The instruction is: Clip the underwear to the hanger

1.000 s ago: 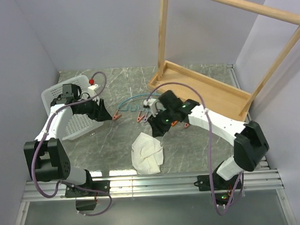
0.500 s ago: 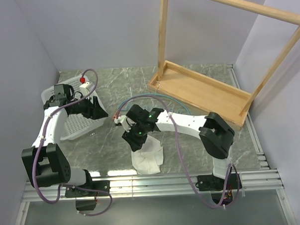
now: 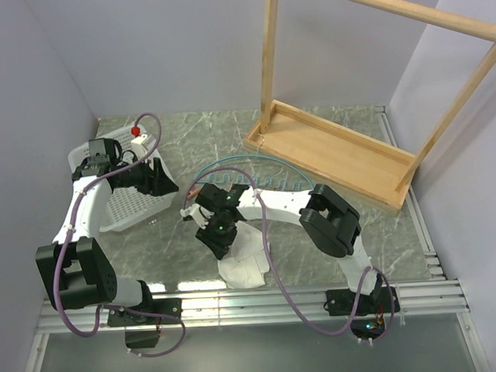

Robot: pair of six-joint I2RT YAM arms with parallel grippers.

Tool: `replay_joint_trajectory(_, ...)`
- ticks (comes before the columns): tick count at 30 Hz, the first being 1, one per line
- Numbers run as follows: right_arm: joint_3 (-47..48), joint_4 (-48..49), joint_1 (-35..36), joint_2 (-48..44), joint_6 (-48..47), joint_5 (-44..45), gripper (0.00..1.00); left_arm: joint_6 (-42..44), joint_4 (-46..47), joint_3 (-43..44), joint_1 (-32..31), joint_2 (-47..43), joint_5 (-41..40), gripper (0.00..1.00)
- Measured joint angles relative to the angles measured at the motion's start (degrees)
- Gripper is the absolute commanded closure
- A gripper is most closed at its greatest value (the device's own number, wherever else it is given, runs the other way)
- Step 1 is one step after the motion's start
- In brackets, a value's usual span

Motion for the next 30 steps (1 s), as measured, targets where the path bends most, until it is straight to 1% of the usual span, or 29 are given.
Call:
replay_joint_trajectory(1,0.4,-0.3,0.0,0.5,0.0,0.1,0.59,0.0,0.2,0.0,0.0,0.0,0.0,0.35)
replay_joint_trajectory(2,0.6,-0.5,0.0,0.8,0.0,0.1,0.68,0.0,0.3,0.0,0.0,0.0,0.0,0.35)
replay_joint_trajectory(4,0.6,-1.1,0.0,0.8,-0.3,0.1,0.81,0.0,0.5,0.0,0.0,0.0,0.0,0.35)
replay_joint_trajectory(5,0.6,-1.5,0.0,0.8,-0.3,0.1,0.95,0.0,0.6,0.0,0.0,0.0,0.1,0.36)
replay_joint_trajectory(6,0.7,-1.7,0.0,0.8,-0.4,0.1,1.0,0.0,0.7,0.0,0.0,0.0,0.1,0.36)
replay_joint_trajectory(9,0.2,-2.2,-0.1,0.2,-0.7,0.2,1.0,0.0,0.9,0.0,0.0,0.0,0.3,0.4)
replay_joint_trajectory(11,-1.2,-2.7,-0.3,-2.0,-1.0,0.3,1.0,0.1,1.0,0.0,0.0,0.0,0.4,0.43)
replay_joint_trajectory(13,-3.6,-3.1,-0.9,-6.3,-1.7,0.3,1.0,0.7,1.0,0.0,0.0,0.0,0.4,0.46)
replay_joint_trajectory(17,-7.5,-4.6,-4.1,-18.7,-4.3,0.4,1.0,3.5,0.7,-0.2,-1.0,-0.1,-0.2,0.51)
replay_joint_trajectory(20,-10.5,-5.0,-7.3,-27.4,-7.1,0.8,1.0,6.8,0.7,-1.9,-4.9,-1.2,-1.8,0.54)
replay_joint_trajectory(23,-14.2,-5.5,-10.0,-32.4,-10.0,1.2,1.0,10.2,1.1,-5.0,-11.1,-3.6,-4.3,0.56)
replay_joint_trajectory(25,-17.2,-5.6,-11.2,-33.6,-11.8,1.7,1.0,12.3,1.3,-7.3,-15.9,-5.3,-6.0,0.58)
replay_joint_trajectory(27,-21.0,-5.8,-12.4,-33.8,-13.4,2.9,1.0,13.5,1.9,-8.6,-19.3,-5.9,-6.9,0.59)
replay_joint_trajectory(30,-25.8,-6.9,-14.0,-33.8,-15.0,4.9,1.0,13.8,2.9,-9.7,-22.3,-5.0,-8.3,0.61)
